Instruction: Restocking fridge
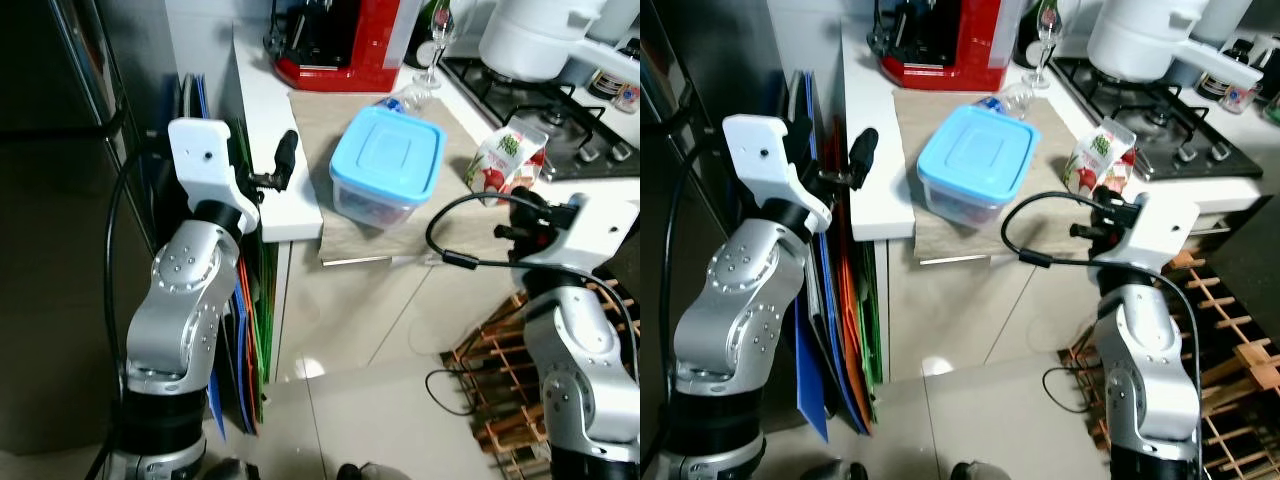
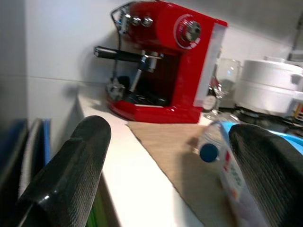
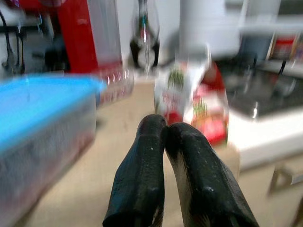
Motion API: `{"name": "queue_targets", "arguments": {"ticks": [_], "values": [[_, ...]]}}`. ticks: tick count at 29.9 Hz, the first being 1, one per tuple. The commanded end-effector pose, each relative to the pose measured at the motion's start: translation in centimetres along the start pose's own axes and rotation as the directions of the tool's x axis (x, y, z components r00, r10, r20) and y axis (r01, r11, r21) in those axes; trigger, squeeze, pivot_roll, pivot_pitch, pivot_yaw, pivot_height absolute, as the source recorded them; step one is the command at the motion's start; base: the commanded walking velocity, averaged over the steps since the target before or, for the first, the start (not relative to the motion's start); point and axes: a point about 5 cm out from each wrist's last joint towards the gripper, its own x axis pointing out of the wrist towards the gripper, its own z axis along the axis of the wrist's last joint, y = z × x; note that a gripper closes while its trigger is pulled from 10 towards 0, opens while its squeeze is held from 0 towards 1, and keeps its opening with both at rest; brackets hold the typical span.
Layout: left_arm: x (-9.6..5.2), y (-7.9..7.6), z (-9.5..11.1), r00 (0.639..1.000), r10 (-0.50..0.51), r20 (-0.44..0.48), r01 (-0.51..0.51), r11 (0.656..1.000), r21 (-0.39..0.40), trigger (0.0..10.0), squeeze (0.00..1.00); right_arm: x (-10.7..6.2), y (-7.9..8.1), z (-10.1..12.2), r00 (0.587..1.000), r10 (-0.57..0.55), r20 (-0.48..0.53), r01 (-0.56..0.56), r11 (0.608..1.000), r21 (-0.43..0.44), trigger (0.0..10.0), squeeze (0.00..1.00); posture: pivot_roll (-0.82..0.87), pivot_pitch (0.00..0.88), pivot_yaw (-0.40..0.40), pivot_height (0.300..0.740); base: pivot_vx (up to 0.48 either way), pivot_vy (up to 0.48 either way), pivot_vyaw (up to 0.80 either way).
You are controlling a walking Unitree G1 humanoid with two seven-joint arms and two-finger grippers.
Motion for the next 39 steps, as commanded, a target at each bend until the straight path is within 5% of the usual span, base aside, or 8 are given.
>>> {"name": "queue_targets", "arguments": {"ticks": [1, 6, 15, 20, 22, 23, 26, 39], "values": [[0.2, 0.0, 0.5, 1.000, 0.008, 0.024, -0.008, 1.000, 0.004, 10.0, 0.00, -0.3, -0.7, -0.3, 0.999, -0.005, -0.039, 0.007, 0.999, 0.040, 10.0, 0.00, -0.04, 0.029, -0.105, 0.740, 0.000, 0.000, 0.00], [0.5, 2.5, 1.9, 0.971, 0.219, 0.096, -0.215, 0.975, -0.050, 10.0, 0.00, 0.8, 0.9, -0.3, 0.995, 0.083, -0.063, -0.072, 0.986, 0.153, 10.0, 0.00, -0.05, 0.016, -0.100, 0.740, 0.000, 0.000, 0.00], [0.4, 3.9, 2.2, 0.949, 0.300, 0.095, -0.298, 0.954, -0.033, 10.0, 0.00, 0.1, 2.8, -1.3, 0.955, 0.245, -0.165, -0.176, 0.921, 0.346, 10.0, 0.00, -0.04, 0.018, -0.105, 0.740, 0.000, 0.000, 0.00], [-0.2, 2.5, -0.1, 0.985, 0.165, -0.041, -0.164, 0.986, 0.016, 10.0, 0.00, 1.3, 3.6, -1.6, 0.929, 0.319, -0.190, -0.223, 0.888, 0.403, 10.0, 0.00, -0.03, 0.019, -0.103, 0.740, 0.000, 0.000, 0.00], [-1.0, 0.6, -0.9, 0.995, 0.001, -0.102, 0.003, 0.999, 0.035, 10.0, 0.00, 1.7, 4.2, -1.2, 0.923, 0.340, -0.182, -0.250, 0.887, 0.389, 10.0, 0.00, -0.02, 0.022, -0.108, 0.740, 0.000, 0.000, 0.00], [-1.0, 0.6, -0.9, 0.995, 0.001, -0.102, 0.003, 0.999, 0.035, 10.0, 0.00, 1.7, 4.2, -1.2, 0.923, 0.340, -0.182, -0.250, 0.887, 0.389, 10.0, 0.00, -0.02, 0.022, -0.108, 0.740, 0.000, 0.000, 0.00], [-2.4, -1.4, -1.7, 0.964, -0.209, -0.165, 0.224, 0.972, 0.073, 10.0, 0.00, 2.1, 4.5, -1.0, 0.920, 0.349, -0.181, -0.272, 0.897, 0.349, 10.0, 0.00, -0.01, 0.025, -0.113, 0.740, 0.000, 0.000, 0.00], [-5.6, 0.7, 0.5, 0.960, -0.238, -0.145, 0.253, 0.963, 0.096, 10.0, 0.00, 4.2, 6.7, -2.1, 0.893, 0.412, -0.182, -0.320, 0.865, 0.386, 10.0, 0.00, 0.05, 0.041, -0.106, 0.740, 0.000, 0.000, 0.00]]}}
